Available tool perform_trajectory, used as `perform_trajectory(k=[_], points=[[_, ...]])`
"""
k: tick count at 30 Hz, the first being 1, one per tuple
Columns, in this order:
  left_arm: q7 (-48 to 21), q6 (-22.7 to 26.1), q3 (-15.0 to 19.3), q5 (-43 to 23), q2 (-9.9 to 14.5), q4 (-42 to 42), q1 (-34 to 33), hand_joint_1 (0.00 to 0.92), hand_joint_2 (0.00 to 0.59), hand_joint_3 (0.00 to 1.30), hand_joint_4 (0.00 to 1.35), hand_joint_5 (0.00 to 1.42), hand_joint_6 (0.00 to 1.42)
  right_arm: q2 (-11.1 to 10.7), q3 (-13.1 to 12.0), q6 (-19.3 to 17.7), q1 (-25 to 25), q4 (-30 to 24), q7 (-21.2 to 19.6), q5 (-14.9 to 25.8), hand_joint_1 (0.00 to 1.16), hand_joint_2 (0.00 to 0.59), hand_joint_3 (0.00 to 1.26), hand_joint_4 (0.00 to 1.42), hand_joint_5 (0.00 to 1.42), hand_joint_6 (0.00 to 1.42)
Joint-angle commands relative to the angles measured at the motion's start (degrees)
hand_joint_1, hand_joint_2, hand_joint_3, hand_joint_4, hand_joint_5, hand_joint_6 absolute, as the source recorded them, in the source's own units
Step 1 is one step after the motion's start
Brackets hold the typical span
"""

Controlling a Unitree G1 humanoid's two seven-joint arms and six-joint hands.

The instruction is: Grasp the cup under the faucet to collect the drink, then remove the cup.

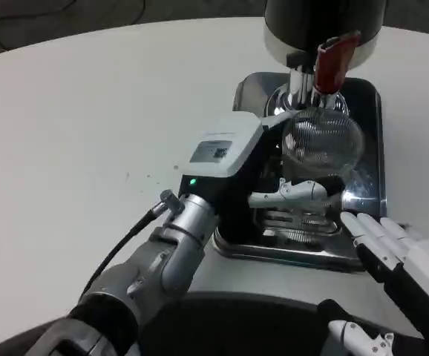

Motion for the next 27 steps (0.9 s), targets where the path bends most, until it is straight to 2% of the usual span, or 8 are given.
perform_trajectory(k=[1,9,14,16,21,27], points=[[-1.10,-0.13,0.00,0.33,1.64,-2.33,3.03,0.028,0.020,0.28,0.00,0.06,0.22,-0.06,-0.14,0.35,0.80,0.20,-0.06,0.73,0.20,0.416,0.00,0.00,0.00,0.00],[-2.49,-0.87,1.52,-0.18,5.11,-11.86,8.02,0.014,0.008,0.27,0.00,0.06,0.21,0.05,0.10,0.42,0.77,0.23,-0.22,0.95,0.20,0.417,0.01,0.00,0.00,0.00],[-4.74,0.04,3.45,-0.56,7.66,-19.23,12.28,0.018,0.022,0.31,0.00,0.13,0.24,0.08,0.26,0.53,0.69,0.05,-0.20,0.85,0.20,0.417,0.01,0.00,0.00,0.00],[-6.07,0.16,4.99,-1.17,9.43,-23.62,14.95,0.019,0.022,0.32,0.01,0.14,0.25,0.08,0.23,0.60,0.82,-0.06,-0.14,0.86,0.20,0.417,0.01,0.00,0.00,0.00],[-9.14,1.26,8.57,-2.11,12.10,-33.26,20.63,0.019,0.022,0.33,0.03,0.16,0.26,0.04,0.52,0.61,0.86,-0.18,-0.15,0.88,0.20,0.417,0.01,0.00,0.00,0.00],[-12.25,3.36,13.64,-4.14,13.88,-41.64,25.48,0.033,0.030,0.33,0.03,0.17,0.26,-0.13,0.83,0.76,0.26,-0.48,0.05,0.82,0.20,0.417,0.01,0.00,0.00,0.00]])
